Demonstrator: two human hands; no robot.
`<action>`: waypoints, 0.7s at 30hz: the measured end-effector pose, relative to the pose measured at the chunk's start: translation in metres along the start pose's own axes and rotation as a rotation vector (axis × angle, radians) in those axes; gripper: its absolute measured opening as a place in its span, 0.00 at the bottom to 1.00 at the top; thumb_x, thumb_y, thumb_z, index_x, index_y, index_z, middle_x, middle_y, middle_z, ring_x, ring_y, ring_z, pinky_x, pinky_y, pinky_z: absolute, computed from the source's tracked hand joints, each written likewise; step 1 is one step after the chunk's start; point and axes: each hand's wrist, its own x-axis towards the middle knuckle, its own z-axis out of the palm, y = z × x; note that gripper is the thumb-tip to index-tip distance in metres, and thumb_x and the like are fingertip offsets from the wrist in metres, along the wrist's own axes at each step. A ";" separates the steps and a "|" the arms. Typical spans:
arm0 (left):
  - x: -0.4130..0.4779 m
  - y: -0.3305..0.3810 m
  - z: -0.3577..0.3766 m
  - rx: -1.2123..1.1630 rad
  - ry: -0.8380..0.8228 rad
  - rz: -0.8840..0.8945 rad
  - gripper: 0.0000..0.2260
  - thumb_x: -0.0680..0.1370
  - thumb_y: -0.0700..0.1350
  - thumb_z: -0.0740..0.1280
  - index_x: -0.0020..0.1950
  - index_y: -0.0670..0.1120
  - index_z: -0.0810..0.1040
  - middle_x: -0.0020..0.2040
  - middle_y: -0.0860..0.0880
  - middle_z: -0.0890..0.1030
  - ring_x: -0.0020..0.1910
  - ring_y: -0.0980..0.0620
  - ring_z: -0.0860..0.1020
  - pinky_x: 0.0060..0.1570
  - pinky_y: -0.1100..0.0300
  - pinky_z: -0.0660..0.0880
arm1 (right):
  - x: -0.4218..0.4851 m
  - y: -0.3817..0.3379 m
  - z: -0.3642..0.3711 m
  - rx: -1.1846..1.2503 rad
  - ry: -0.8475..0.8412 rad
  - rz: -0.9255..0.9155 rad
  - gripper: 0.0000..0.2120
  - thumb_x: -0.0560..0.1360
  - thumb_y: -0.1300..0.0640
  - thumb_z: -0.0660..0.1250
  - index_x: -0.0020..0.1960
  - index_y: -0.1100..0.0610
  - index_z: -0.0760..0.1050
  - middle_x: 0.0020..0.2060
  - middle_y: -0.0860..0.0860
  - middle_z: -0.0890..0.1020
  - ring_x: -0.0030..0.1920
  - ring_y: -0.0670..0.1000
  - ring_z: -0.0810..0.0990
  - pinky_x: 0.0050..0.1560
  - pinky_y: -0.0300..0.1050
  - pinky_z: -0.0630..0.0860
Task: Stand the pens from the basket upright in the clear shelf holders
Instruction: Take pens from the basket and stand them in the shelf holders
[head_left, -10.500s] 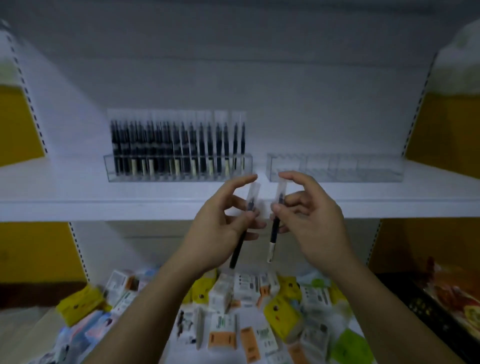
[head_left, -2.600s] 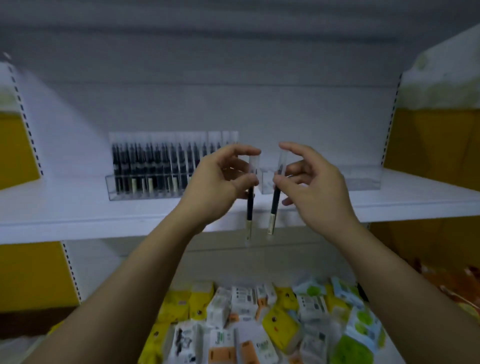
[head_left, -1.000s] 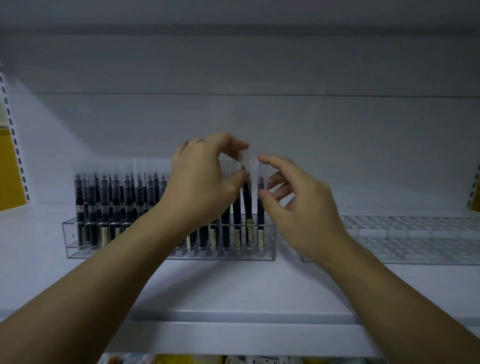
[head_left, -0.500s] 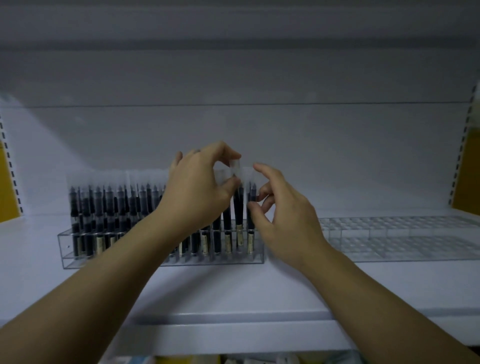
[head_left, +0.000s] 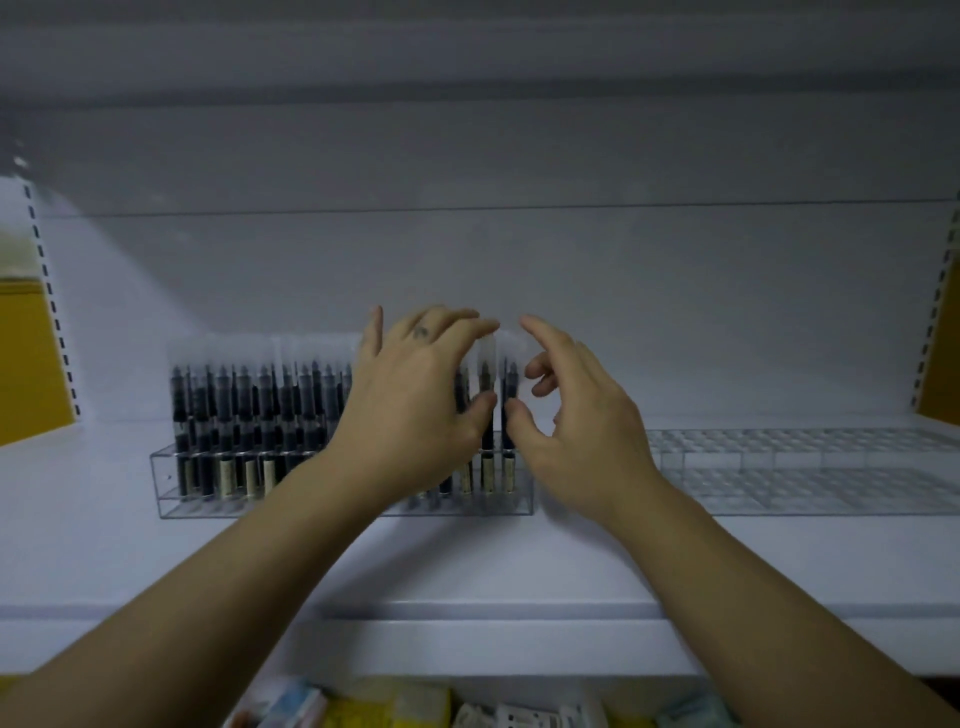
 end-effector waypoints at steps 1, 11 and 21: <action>-0.004 0.003 -0.001 0.012 0.000 0.007 0.28 0.75 0.53 0.68 0.74 0.55 0.64 0.73 0.54 0.66 0.74 0.52 0.60 0.75 0.42 0.43 | 0.000 -0.003 -0.003 -0.009 -0.009 0.001 0.32 0.74 0.49 0.66 0.74 0.43 0.57 0.54 0.41 0.71 0.51 0.39 0.71 0.48 0.37 0.72; -0.081 0.042 -0.020 -0.230 -0.002 0.117 0.25 0.77 0.49 0.68 0.73 0.49 0.67 0.71 0.52 0.69 0.71 0.53 0.63 0.72 0.56 0.60 | -0.077 -0.047 -0.045 -0.109 0.075 0.016 0.30 0.73 0.50 0.67 0.72 0.55 0.65 0.65 0.51 0.72 0.65 0.51 0.70 0.65 0.43 0.66; -0.201 0.090 0.017 -0.584 -0.075 0.084 0.20 0.77 0.47 0.66 0.68 0.48 0.71 0.64 0.52 0.74 0.65 0.55 0.70 0.64 0.67 0.64 | -0.214 -0.065 -0.094 -0.248 0.091 0.065 0.20 0.70 0.57 0.72 0.60 0.61 0.77 0.55 0.56 0.78 0.57 0.55 0.76 0.59 0.51 0.74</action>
